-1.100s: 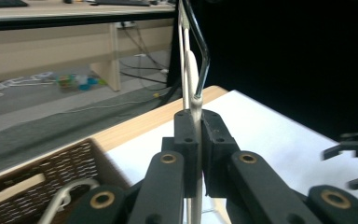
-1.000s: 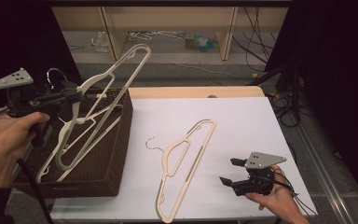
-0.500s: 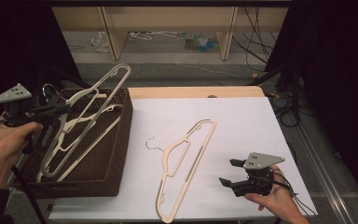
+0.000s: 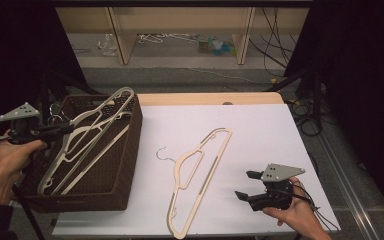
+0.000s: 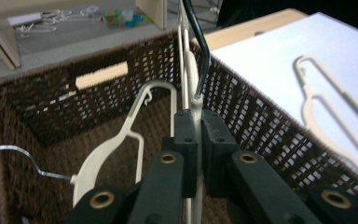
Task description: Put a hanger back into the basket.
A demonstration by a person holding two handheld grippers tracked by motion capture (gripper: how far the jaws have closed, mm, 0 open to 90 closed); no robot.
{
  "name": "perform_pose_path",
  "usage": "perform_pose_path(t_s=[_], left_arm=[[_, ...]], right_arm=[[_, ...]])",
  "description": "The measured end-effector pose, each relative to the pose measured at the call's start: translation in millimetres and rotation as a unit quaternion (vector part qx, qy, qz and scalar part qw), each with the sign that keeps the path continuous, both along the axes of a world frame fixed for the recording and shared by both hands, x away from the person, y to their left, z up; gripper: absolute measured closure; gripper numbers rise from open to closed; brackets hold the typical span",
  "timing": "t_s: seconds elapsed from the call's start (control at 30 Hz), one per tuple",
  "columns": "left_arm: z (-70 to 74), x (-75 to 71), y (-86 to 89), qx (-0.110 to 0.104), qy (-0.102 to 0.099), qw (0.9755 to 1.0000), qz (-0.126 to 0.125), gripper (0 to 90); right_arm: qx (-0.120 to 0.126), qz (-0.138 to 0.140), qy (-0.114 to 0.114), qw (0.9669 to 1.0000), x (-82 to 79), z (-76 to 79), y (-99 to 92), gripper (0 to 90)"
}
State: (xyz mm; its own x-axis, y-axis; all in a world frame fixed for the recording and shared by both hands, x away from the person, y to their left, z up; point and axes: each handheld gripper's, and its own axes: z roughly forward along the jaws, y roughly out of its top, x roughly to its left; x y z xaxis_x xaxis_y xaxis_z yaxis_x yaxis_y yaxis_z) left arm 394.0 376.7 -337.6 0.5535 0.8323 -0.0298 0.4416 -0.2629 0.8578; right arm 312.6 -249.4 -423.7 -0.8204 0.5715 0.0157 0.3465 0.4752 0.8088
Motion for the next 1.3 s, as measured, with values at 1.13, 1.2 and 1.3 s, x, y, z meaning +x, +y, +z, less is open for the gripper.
perform_pose_path(t_s=[1.13,1.2,1.3], left_arm=[[-56.8,25.2,11.5,0.084,0.062,0.9907,0.088,73.5],[-56.4,21.4,10.0,0.062,0.06,0.99,0.112,69.0],[-51.9,15.3,4.7,0.038,0.049,0.9889,0.135,64.0]], right_arm=[[0.0,0.001,0.002,1.0,0.3,-1.2,-0.9,25.1],[-0.001,0.001,0.0,1.0,0.6,-1.4,-1.0,25.0],[0.0,0.001,0.001,1.0,0.7,-1.6,-0.7,25.1]])
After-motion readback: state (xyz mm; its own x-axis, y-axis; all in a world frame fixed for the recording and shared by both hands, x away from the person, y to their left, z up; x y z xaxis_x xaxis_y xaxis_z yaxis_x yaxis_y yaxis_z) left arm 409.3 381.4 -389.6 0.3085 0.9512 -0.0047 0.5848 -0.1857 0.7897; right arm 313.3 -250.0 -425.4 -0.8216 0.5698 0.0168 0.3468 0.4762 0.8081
